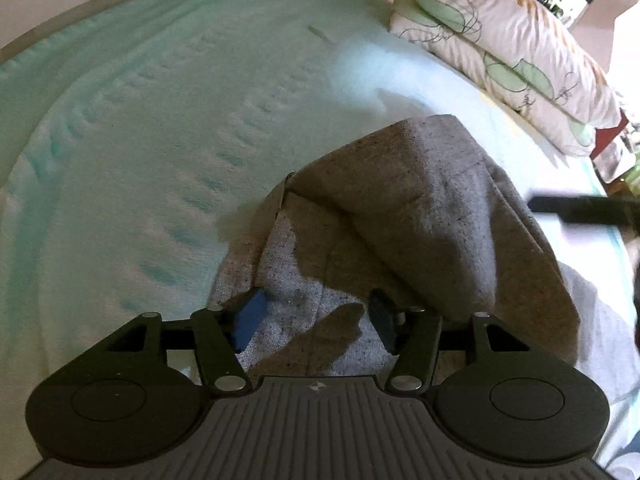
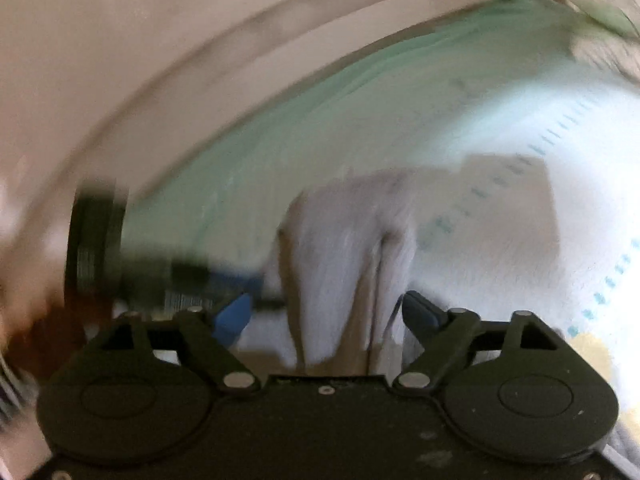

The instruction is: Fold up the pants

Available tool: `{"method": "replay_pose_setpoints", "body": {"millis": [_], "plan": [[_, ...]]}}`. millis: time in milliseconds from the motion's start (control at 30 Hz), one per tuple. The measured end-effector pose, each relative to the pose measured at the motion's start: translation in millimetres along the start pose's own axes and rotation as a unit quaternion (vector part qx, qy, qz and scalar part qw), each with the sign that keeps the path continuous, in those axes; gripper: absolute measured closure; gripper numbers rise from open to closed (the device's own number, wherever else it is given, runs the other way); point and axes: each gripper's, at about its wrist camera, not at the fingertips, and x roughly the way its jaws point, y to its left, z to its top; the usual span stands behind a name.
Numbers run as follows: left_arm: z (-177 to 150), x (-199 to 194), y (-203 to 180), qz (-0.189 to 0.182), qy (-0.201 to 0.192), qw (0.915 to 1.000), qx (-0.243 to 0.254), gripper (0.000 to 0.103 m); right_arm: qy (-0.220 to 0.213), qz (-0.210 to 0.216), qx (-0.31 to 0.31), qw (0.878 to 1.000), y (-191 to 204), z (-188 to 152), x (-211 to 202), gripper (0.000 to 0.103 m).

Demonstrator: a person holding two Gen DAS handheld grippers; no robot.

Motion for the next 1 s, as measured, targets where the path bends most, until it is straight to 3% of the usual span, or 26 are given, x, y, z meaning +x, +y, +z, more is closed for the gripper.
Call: {"method": "replay_pose_setpoints", "body": {"millis": [133,200,300,433,567,767,900,1000], "plan": [[-1,1,0,-0.009,-0.008,0.9999,0.0,0.047,-0.003,0.005,0.082,0.997,-35,29,18,0.012],[-4,0,3,-0.014,-0.012,0.9998,-0.003,0.047,0.032,0.034,0.128,0.991,-56,39,39,0.011],[-6,-2,5,-0.021,-0.017,0.9996,-0.006,0.046,0.097,0.112,0.196,0.969,-75,48,75,0.011],[-7,-3,8,-0.027,-0.019,0.9994,-0.009,0.046,0.134,0.149,0.166,0.966,-60,68,122,0.008],[-7,-4,9,-0.032,-0.019,0.9992,-0.013,0.047,0.153,0.209,0.16,0.952,-37,83,159,0.006],[-8,-5,12,-0.034,-0.022,0.999,-0.02,0.047,0.126,0.254,0.143,0.948,-16,108,181,0.006],[-7,-6,13,-0.034,-0.022,0.9989,-0.024,0.046,0.108,0.269,0.142,0.946,-16,117,163,0.007],[-6,-8,12,-0.031,-0.019,0.9991,-0.023,0.046,0.1,0.221,0.121,0.963,-18,116,142,0.006]]}}
